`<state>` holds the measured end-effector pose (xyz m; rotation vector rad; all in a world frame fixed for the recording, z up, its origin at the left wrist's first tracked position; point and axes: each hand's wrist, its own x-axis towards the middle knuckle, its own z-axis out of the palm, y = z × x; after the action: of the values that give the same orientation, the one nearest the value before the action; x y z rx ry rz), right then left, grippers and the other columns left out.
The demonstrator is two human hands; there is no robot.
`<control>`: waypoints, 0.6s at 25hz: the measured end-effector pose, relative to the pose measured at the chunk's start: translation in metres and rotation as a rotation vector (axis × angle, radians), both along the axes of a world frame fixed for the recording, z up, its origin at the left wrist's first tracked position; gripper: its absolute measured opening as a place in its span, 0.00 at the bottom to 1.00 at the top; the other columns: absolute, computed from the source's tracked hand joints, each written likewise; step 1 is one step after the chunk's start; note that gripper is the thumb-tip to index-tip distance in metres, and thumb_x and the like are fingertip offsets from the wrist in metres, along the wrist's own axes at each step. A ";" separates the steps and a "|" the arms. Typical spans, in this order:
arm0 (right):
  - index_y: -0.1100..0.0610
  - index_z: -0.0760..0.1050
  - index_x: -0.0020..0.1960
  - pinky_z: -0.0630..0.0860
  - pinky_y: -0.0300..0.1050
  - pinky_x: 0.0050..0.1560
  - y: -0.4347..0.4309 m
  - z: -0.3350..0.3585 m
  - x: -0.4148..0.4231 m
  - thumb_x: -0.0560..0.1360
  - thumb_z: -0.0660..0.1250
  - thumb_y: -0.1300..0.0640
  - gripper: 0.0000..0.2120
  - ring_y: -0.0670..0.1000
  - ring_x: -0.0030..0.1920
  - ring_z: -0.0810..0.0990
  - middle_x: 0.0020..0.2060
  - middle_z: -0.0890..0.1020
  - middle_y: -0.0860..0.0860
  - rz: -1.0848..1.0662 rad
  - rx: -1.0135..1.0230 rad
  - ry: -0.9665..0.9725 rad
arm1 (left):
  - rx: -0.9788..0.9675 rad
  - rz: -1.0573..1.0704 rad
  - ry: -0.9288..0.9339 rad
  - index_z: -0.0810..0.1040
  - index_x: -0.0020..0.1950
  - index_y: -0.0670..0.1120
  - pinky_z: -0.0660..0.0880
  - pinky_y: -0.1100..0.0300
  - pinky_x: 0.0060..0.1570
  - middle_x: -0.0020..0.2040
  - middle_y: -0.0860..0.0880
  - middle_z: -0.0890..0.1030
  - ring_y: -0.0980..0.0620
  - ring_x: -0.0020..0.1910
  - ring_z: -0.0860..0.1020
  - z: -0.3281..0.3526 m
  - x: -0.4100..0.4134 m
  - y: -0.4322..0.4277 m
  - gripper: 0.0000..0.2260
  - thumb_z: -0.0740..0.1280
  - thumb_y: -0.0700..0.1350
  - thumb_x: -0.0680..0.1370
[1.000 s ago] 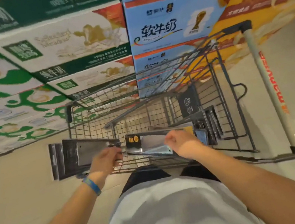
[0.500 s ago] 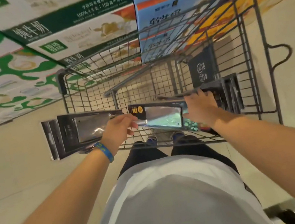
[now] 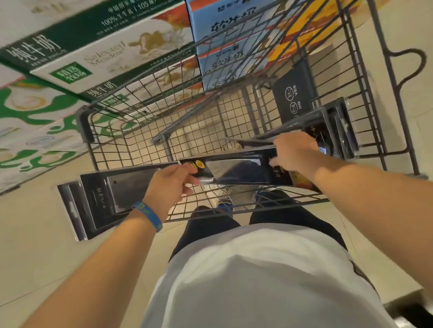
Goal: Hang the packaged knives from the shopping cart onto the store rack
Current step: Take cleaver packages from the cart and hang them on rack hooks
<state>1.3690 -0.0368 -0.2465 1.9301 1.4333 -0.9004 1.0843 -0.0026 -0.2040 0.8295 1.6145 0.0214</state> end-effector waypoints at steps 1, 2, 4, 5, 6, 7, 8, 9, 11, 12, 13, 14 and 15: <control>0.58 0.78 0.60 0.75 0.43 0.39 0.004 0.002 0.008 0.76 0.73 0.42 0.22 0.53 0.43 0.80 0.46 0.81 0.53 -0.044 -0.021 0.021 | 0.004 -0.013 -0.003 0.82 0.48 0.48 0.68 0.70 0.23 0.32 0.54 0.84 0.60 0.24 0.75 0.001 0.000 0.001 0.11 0.61 0.48 0.83; 0.57 0.79 0.57 0.70 0.41 0.34 0.008 0.005 0.014 0.76 0.73 0.42 0.20 0.51 0.39 0.78 0.43 0.80 0.52 -0.089 -0.032 0.051 | 0.014 -0.022 -0.007 0.82 0.48 0.48 0.68 0.70 0.23 0.32 0.54 0.84 0.61 0.24 0.75 0.003 -0.002 0.001 0.12 0.61 0.49 0.83; 0.58 0.79 0.51 0.65 0.41 0.30 0.014 0.015 0.018 0.77 0.72 0.46 0.15 0.50 0.37 0.77 0.43 0.81 0.53 -0.156 -0.022 0.151 | 0.030 -0.029 -0.007 0.82 0.48 0.48 0.68 0.71 0.22 0.32 0.54 0.84 0.61 0.23 0.75 0.005 -0.007 0.000 0.11 0.62 0.48 0.83; 0.58 0.79 0.48 0.66 0.42 0.31 0.017 0.021 0.016 0.78 0.72 0.49 0.12 0.51 0.37 0.78 0.43 0.82 0.54 -0.161 0.008 0.218 | 0.030 -0.028 -0.008 0.83 0.49 0.48 0.68 0.70 0.22 0.33 0.54 0.84 0.61 0.23 0.76 0.005 -0.010 -0.001 0.11 0.62 0.47 0.83; 0.59 0.79 0.46 0.68 0.42 0.33 0.019 0.029 0.010 0.78 0.71 0.51 0.11 0.52 0.38 0.79 0.43 0.82 0.55 -0.140 0.056 0.285 | 0.030 -0.029 -0.007 0.83 0.50 0.46 0.68 0.70 0.22 0.33 0.53 0.84 0.61 0.23 0.76 0.005 -0.013 -0.003 0.10 0.62 0.47 0.82; 0.60 0.79 0.45 0.70 0.44 0.36 0.022 0.038 0.003 0.78 0.70 0.53 0.10 0.54 0.40 0.79 0.42 0.82 0.56 -0.098 0.108 0.341 | 0.040 -0.039 0.002 0.82 0.52 0.45 0.69 0.70 0.22 0.34 0.53 0.84 0.60 0.24 0.76 0.006 -0.016 -0.005 0.09 0.63 0.46 0.82; 0.60 0.79 0.43 0.71 0.46 0.37 0.026 0.048 -0.006 0.78 0.69 0.54 0.10 0.56 0.41 0.79 0.39 0.81 0.55 -0.049 0.143 0.379 | 0.077 -0.086 0.037 0.82 0.53 0.45 0.71 0.69 0.24 0.37 0.52 0.85 0.59 0.27 0.77 0.007 -0.019 -0.004 0.08 0.64 0.46 0.81; 0.60 0.76 0.39 0.70 0.46 0.35 0.031 0.060 -0.014 0.78 0.69 0.56 0.11 0.57 0.40 0.78 0.37 0.78 0.54 -0.010 0.154 0.395 | 0.149 -0.182 0.094 0.81 0.55 0.47 0.73 0.67 0.27 0.43 0.52 0.85 0.57 0.31 0.79 0.008 -0.021 -0.001 0.07 0.66 0.47 0.81; 0.60 0.72 0.38 0.67 0.46 0.33 0.047 0.084 -0.027 0.78 0.68 0.56 0.13 0.57 0.38 0.76 0.35 0.75 0.54 0.060 0.139 0.384 | 0.332 -0.383 0.197 0.76 0.63 0.51 0.77 0.61 0.37 0.54 0.53 0.81 0.53 0.44 0.81 0.015 -0.019 0.016 0.14 0.68 0.51 0.79; 0.60 0.73 0.40 0.69 0.46 0.35 0.057 0.100 -0.031 0.78 0.67 0.55 0.11 0.57 0.38 0.76 0.36 0.75 0.55 0.107 0.117 0.356 | 0.406 -0.440 0.218 0.74 0.67 0.51 0.77 0.59 0.43 0.58 0.53 0.79 0.52 0.49 0.80 0.022 -0.016 0.029 0.19 0.70 0.52 0.77; 0.60 0.74 0.42 0.70 0.47 0.36 0.067 0.115 -0.034 0.78 0.67 0.54 0.10 0.57 0.38 0.76 0.37 0.76 0.55 0.161 0.086 0.329 | 0.456 -0.472 0.215 0.73 0.69 0.51 0.76 0.58 0.49 0.60 0.53 0.78 0.51 0.54 0.79 0.029 -0.012 0.044 0.22 0.71 0.54 0.76; 0.60 0.75 0.43 0.69 0.47 0.35 0.076 0.132 -0.036 0.78 0.67 0.54 0.10 0.56 0.37 0.75 0.37 0.75 0.54 0.212 0.059 0.308 | 0.479 -0.503 0.186 0.71 0.70 0.51 0.75 0.58 0.53 0.63 0.52 0.77 0.50 0.57 0.78 0.036 -0.008 0.059 0.26 0.73 0.55 0.75; 0.59 0.75 0.42 0.67 0.45 0.33 0.085 0.152 -0.036 0.78 0.67 0.53 0.10 0.54 0.35 0.73 0.37 0.75 0.53 0.257 0.051 0.295 | 0.479 -0.553 0.130 0.70 0.71 0.51 0.73 0.57 0.57 0.65 0.51 0.76 0.50 0.61 0.77 0.046 -0.004 0.073 0.29 0.74 0.57 0.73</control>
<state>1.3327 0.0480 -0.0940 1.6460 1.8412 -1.0641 1.0802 0.0703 -0.1581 1.6575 1.4677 -0.0411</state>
